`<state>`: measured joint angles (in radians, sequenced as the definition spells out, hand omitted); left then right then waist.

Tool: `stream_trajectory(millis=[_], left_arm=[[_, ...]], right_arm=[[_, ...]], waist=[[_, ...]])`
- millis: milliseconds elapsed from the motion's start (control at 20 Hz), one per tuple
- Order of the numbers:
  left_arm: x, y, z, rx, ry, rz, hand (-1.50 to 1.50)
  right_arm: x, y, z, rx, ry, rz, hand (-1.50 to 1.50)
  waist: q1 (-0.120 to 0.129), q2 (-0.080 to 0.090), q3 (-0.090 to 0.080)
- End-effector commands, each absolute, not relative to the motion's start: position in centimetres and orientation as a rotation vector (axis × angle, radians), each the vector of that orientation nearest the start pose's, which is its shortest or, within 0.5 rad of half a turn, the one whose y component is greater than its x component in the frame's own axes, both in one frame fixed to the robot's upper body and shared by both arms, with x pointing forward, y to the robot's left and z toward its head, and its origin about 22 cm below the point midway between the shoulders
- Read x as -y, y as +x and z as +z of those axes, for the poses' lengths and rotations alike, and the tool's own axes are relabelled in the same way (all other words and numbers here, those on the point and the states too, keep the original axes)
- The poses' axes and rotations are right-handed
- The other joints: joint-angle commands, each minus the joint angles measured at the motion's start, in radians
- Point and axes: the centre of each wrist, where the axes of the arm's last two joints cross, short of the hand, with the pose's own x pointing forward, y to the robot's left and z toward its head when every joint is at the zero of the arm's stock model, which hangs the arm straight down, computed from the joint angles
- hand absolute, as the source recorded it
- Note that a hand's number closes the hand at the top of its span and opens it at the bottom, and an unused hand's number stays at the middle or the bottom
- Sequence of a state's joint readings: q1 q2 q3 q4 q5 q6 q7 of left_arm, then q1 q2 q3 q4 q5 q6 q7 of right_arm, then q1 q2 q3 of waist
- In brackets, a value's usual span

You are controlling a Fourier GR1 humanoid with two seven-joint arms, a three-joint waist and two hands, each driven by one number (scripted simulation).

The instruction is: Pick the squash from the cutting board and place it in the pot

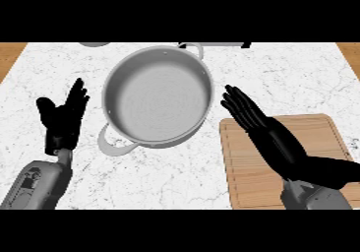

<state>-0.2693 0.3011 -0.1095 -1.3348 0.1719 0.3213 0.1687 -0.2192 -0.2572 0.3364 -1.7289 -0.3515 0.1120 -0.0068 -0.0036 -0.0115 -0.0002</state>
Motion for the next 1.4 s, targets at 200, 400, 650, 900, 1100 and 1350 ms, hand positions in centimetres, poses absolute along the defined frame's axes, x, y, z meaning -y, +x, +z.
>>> stream_trajectory(millis=[200, 400, 650, 900, 1100, 1350], left_arm=[[-23.1, 28.3, 1.6, 1.391, -0.038, -0.055, 0.00], [-22.0, 27.7, 1.2, 1.365, -0.129, -0.073, 0.00], [-21.6, 26.1, 1.9, 1.331, -0.268, -0.142, 0.00], [-22.2, 24.1, 1.5, 1.322, -0.259, -0.138, 0.00], [-22.5, 23.8, 2.3, 1.325, -0.259, -0.138, 0.00], [-21.9, 23.7, 1.6, 1.313, -0.259, -0.118, 0.00]], right_arm=[[32.5, 27.0, 8.6, 1.789, -0.268, 0.258, -1.50], [39.9, 23.3, 3.6, 1.258, -0.781, 0.299, -1.50], [38.0, 22.3, 1.2, 1.181, -0.974, 0.423, -1.50], [35.6, 21.3, 7.4, 1.076, -1.014, 0.563, -1.50], [33.5, 20.1, 14.0, 1.046, -0.980, 0.593, -1.50], [29.6, 18.0, 17.6, 0.917, -0.858, 0.583, -1.50]], waist=[[-0.044, 0.006, -0.001], [-0.072, 0.033, -0.011], [0.009, 0.010, -0.001], [-0.006, 0.005, -0.004], [-0.014, 0.003, -0.003], [-0.013, 0.004, -0.003]])
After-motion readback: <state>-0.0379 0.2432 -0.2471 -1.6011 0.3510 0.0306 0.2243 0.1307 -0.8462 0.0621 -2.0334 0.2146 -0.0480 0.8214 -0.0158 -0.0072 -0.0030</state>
